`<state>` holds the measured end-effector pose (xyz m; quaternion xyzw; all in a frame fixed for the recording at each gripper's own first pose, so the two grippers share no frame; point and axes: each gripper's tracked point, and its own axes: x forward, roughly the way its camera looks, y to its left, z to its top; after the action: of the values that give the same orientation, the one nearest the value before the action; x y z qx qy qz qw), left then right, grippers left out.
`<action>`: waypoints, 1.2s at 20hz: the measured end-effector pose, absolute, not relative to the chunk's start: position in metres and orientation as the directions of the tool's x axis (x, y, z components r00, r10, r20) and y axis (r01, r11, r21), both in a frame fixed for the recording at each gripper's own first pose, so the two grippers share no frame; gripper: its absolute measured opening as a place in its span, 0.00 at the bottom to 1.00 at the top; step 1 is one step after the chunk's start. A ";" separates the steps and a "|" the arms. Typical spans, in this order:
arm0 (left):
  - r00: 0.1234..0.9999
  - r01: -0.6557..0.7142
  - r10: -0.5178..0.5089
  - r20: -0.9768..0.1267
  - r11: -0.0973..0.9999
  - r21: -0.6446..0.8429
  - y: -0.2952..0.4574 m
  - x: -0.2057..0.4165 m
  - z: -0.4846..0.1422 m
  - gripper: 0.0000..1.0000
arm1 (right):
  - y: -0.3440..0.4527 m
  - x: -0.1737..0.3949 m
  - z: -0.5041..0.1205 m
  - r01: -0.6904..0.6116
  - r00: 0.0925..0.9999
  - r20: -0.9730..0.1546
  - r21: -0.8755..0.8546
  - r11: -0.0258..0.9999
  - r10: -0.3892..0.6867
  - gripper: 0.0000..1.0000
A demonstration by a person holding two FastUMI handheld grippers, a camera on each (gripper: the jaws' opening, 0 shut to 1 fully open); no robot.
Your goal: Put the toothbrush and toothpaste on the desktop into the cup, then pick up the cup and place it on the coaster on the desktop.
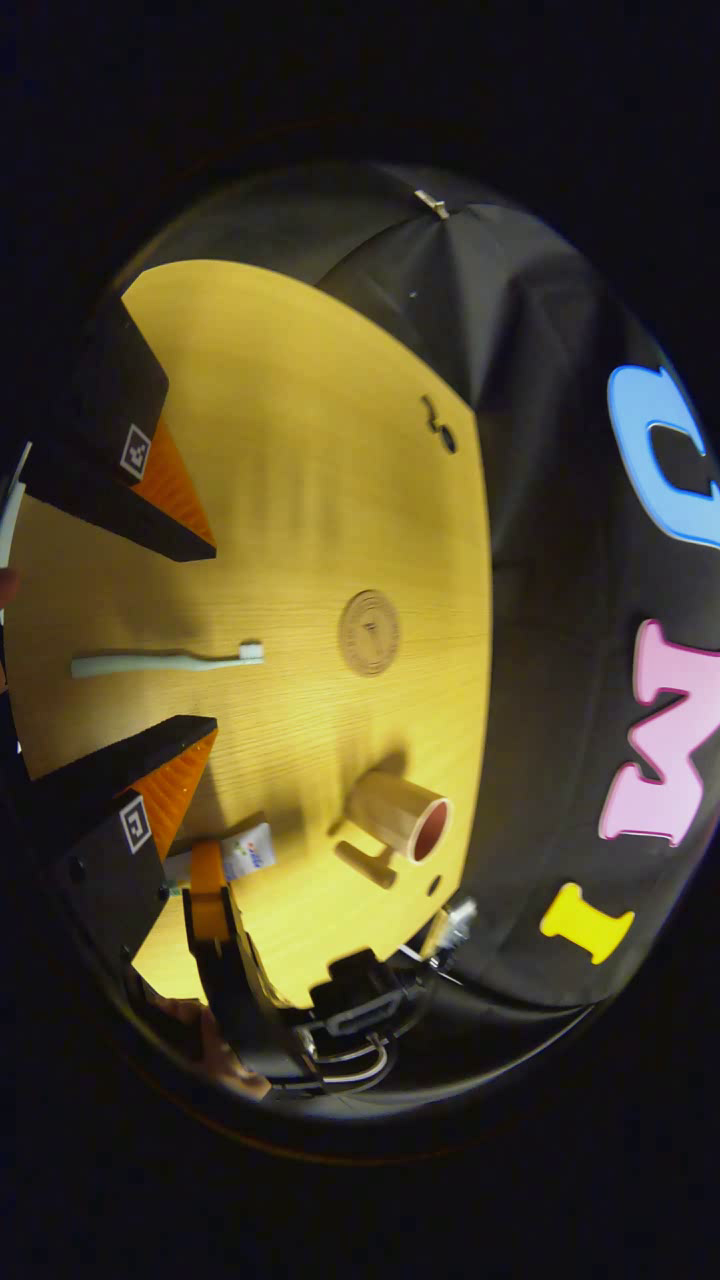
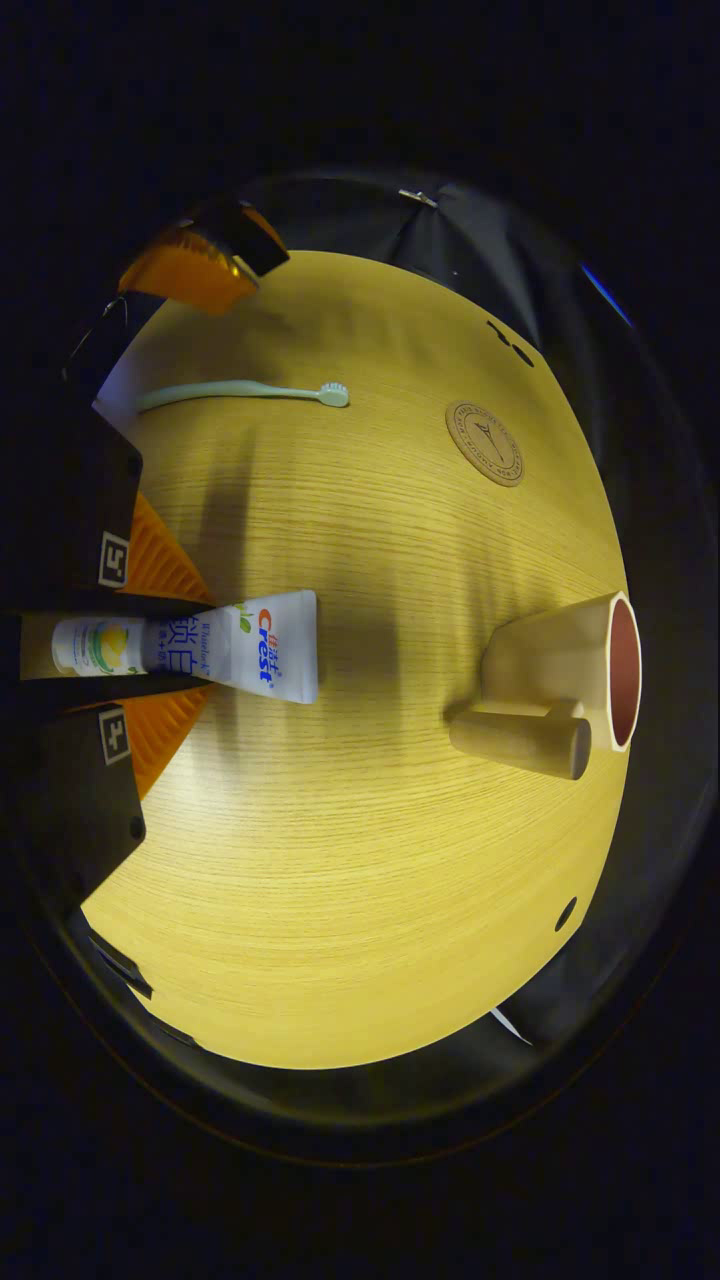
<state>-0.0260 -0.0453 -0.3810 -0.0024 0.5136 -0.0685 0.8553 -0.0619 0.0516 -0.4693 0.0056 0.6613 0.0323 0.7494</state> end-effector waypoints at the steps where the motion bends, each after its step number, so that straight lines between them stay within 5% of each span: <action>1: 0.425 0.110 -0.115 -0.898 0.991 -0.075 -0.048 -0.029 -0.389 0.98 | 0.051 -0.062 -0.470 -0.040 0.121 -0.991 0.057 0.998 0.061 0.29; 4: 0.348 0.129 -0.086 -0.934 0.991 -0.043 -0.050 -0.030 -0.410 0.92 | 0.051 -0.061 -0.469 -0.039 0.116 -0.990 0.081 0.996 0.085 0.29; 8: 0.272 0.159 -0.048 -0.961 0.987 -0.004 -0.056 -0.030 -0.431 0.99 | 0.051 -0.060 -0.470 -0.024 0.107 -0.987 0.116 0.993 0.118 0.29; 11: 0.224 0.166 -0.029 -0.974 0.986 0.008 -0.053 -0.034 -0.444 0.92 | 0.051 -0.060 -0.469 -0.023 0.107 -0.985 0.132 0.991 0.133 0.28; 13: 0.223 0.148 -0.037 -0.974 0.989 -0.004 -0.057 -0.031 -0.447 0.84 | 0.051 -0.061 -0.469 -0.025 0.106 -0.985 0.137 0.990 0.139 0.29; 19: 0.224 0.175 -0.041 -0.974 0.985 -0.001 -0.063 -0.031 -0.446 0.20 | 0.051 -0.060 -0.469 -0.009 0.104 -0.981 0.163 0.987 0.163 0.23; 24: 0.252 0.153 -0.094 -0.963 0.987 -0.056 -0.064 -0.027 -0.445 0.07 | 0.052 -0.059 -0.469 0.008 0.141 -0.973 0.185 0.983 0.182 0.25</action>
<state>-0.0267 -0.0644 -0.4445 0.0242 0.6064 -0.0781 0.7909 -0.0590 0.0518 -0.4688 0.0727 0.6529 0.0578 0.7517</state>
